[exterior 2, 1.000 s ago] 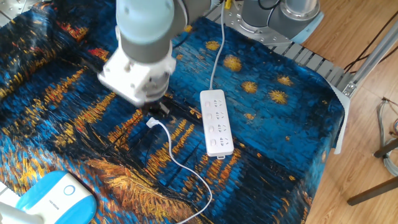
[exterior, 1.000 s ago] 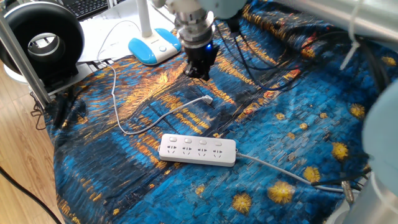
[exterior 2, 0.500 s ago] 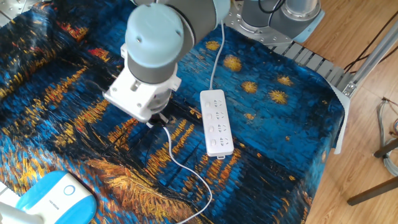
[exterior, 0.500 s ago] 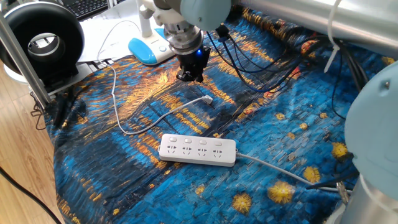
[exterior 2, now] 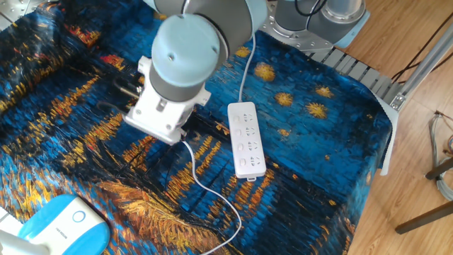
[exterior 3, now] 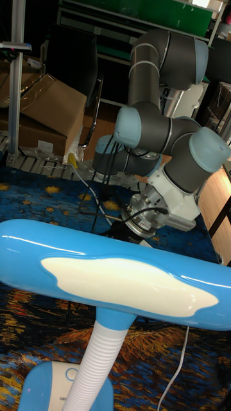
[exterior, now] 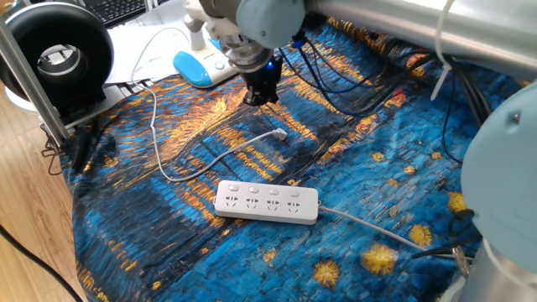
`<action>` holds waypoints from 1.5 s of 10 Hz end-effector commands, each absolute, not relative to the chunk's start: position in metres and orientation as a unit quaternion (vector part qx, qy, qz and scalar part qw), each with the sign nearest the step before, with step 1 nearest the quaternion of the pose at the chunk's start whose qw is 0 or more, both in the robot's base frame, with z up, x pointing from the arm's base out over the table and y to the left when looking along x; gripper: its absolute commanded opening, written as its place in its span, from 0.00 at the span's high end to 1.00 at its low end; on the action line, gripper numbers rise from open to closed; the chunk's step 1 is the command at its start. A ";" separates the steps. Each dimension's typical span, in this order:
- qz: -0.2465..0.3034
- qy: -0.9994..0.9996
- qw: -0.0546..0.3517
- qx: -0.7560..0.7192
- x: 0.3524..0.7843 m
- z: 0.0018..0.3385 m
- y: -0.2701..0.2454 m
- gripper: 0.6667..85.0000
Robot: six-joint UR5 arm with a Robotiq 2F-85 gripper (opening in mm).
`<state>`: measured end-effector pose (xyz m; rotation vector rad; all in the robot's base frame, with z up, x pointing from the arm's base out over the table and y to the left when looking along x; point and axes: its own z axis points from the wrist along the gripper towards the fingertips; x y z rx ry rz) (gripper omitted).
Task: Plug in the power cord of the desk lamp, turn on the socket, and light up the desk lamp
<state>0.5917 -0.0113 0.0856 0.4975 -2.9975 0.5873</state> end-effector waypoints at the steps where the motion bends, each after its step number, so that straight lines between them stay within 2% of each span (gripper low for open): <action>1: 0.209 -0.966 0.034 0.146 0.604 0.076 0.005 0.63; 3: 0.210 -0.969 0.036 0.125 0.604 0.066 0.011 0.64; 4: 0.187 -0.976 0.046 0.104 0.596 0.059 0.022 0.64; 7: 0.183 -0.977 0.038 0.101 0.603 0.055 0.029 0.64; 9: 0.195 -0.976 0.049 0.085 0.595 0.045 0.029 0.64; 11: 0.211 -0.973 0.059 0.074 0.589 0.049 0.022 0.63; 14: 0.197 -0.977 0.061 0.051 0.589 0.042 0.033 0.59; 15: 0.194 -0.977 0.076 0.037 0.582 0.044 0.041 0.59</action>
